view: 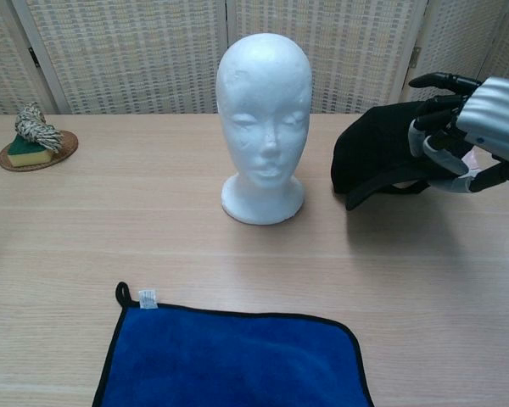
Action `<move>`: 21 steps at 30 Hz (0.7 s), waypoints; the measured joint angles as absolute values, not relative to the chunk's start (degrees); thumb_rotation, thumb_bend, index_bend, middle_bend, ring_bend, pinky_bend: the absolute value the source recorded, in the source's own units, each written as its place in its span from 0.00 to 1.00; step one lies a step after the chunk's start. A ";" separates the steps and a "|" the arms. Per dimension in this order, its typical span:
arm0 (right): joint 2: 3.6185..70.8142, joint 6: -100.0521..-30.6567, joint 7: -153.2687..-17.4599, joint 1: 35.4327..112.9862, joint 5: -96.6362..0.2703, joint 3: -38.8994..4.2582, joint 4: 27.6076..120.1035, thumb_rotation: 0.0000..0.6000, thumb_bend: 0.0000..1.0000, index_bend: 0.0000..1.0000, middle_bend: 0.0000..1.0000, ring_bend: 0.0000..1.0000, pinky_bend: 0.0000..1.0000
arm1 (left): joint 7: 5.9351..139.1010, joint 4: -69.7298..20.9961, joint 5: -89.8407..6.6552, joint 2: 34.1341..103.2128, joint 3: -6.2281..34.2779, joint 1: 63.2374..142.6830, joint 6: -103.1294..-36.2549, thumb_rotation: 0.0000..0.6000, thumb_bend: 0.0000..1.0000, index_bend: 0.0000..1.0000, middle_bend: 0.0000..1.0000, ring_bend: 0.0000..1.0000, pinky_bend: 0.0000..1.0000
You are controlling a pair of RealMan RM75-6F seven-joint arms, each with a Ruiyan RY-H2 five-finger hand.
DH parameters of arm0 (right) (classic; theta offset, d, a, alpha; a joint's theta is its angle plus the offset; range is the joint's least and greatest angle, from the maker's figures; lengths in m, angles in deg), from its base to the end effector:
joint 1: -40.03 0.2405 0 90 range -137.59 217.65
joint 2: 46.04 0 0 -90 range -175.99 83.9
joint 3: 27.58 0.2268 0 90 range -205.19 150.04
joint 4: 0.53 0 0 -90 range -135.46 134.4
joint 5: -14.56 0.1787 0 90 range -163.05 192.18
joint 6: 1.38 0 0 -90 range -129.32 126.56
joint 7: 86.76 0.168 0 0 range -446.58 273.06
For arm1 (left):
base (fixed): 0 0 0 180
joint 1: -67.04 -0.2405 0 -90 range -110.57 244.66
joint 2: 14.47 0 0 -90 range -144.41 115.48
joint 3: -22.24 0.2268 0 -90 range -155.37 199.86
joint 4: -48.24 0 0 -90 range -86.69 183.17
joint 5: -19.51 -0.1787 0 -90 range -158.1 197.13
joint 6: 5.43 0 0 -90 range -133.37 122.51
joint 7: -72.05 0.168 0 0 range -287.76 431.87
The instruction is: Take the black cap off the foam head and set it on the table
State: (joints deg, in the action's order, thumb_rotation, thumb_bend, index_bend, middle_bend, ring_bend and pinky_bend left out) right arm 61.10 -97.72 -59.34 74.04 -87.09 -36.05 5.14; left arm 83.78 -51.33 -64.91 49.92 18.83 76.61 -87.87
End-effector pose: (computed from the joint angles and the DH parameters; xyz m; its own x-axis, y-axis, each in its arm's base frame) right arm -0.1990 -0.3207 0.0580 0.5683 0.2883 0.7706 -0.4220 -0.7019 0.5738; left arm -0.2379 0.2200 0.1592 0.4621 0.0122 0.8867 0.8846 -0.0775 -0.4599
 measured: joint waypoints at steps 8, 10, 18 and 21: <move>61.07 -96.85 -59.25 73.02 -85.70 -35.17 5.20 1.00 0.02 0.54 0.35 0.22 0.03 | 83.93 -51.63 -65.09 49.75 18.92 76.55 -87.97 1.00 0.22 0.30 0.26 0.25 0.18; 61.04 -96.16 -59.32 72.70 -85.35 -34.98 5.15 1.00 0.01 0.51 0.33 0.21 0.03 | 83.93 -51.69 -65.13 49.71 18.95 76.57 -87.94 1.00 0.22 0.30 0.26 0.25 0.18; 61.04 -92.88 -59.71 71.39 -83.34 -33.58 5.34 1.00 0.00 0.27 0.19 0.09 0.00 | 83.94 -51.84 -65.31 49.62 18.96 76.64 -87.91 1.00 0.22 0.30 0.26 0.25 0.18; 61.24 -90.86 -60.29 70.85 -82.47 -32.92 5.47 1.00 0.00 0.10 0.10 0.01 0.00 | 83.99 -51.86 -65.31 49.63 19.01 76.74 -87.69 1.00 0.22 0.30 0.26 0.25 0.18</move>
